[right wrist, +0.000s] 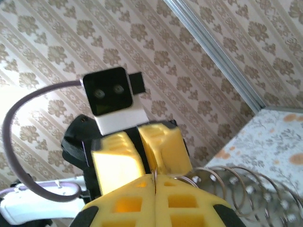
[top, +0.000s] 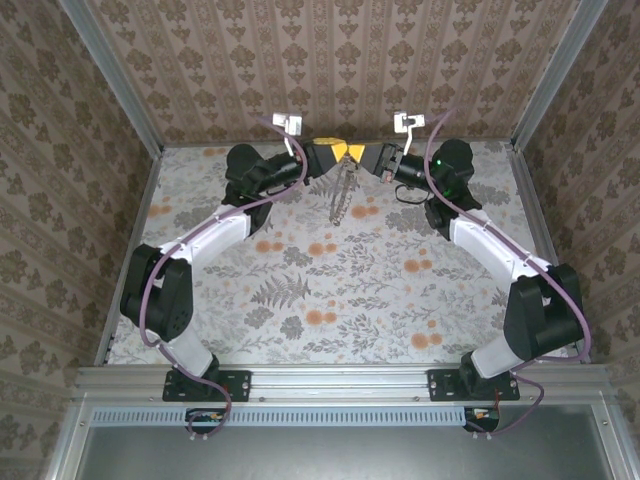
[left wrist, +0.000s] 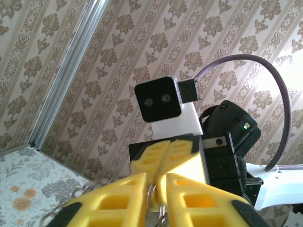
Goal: Put the keys on the keyring
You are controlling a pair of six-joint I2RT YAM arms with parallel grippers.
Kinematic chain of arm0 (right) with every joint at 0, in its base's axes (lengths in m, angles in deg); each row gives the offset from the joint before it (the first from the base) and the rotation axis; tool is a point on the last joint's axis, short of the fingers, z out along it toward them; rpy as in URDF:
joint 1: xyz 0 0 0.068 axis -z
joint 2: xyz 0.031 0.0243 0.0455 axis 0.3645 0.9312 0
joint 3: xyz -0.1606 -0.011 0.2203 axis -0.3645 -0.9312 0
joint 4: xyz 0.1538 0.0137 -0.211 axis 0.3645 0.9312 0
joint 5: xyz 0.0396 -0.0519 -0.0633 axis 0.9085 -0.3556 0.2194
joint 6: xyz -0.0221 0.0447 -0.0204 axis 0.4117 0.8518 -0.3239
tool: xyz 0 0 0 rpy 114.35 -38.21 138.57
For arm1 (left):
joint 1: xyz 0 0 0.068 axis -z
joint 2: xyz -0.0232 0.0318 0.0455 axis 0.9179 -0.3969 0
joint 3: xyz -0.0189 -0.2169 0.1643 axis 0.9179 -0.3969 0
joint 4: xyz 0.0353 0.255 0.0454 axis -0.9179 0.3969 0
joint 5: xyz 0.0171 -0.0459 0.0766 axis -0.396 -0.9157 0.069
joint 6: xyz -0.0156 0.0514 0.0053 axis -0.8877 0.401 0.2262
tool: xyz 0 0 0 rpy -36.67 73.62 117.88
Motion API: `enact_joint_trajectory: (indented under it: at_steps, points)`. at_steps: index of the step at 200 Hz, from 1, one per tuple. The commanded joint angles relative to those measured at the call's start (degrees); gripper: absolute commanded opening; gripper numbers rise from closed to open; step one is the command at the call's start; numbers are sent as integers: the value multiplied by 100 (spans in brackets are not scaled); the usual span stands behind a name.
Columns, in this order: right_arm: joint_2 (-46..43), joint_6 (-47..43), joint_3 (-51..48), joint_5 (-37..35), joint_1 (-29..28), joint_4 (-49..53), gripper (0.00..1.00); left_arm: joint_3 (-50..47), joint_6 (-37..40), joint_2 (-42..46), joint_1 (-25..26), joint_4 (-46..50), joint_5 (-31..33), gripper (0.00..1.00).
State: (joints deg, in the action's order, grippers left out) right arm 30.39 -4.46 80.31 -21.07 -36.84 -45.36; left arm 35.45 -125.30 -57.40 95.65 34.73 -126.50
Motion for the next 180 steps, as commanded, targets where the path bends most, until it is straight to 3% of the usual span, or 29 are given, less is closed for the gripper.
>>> enact_joint_trajectory:
  at_steps: [1, 93, 156, 180]
  points:
    - [-164, -1134, 526, 536, 171, 1547, 0, 174, 296, 264, -214, 162, -192, 24]
    - [270, -4607, 2311, 1347, 299, 5994, 0, 1211, 1905, 243, -605, 3083, -1709, 29]
    - [454, -5033, 2627, 1581, 301, 6592, 0, 2346, 3940, -46, -328, 6127, -2448, 29]
    - [445, -5000, 2592, 1589, 305, 6535, 0, 2396, 4081, -126, -325, 6308, -2445, 28]
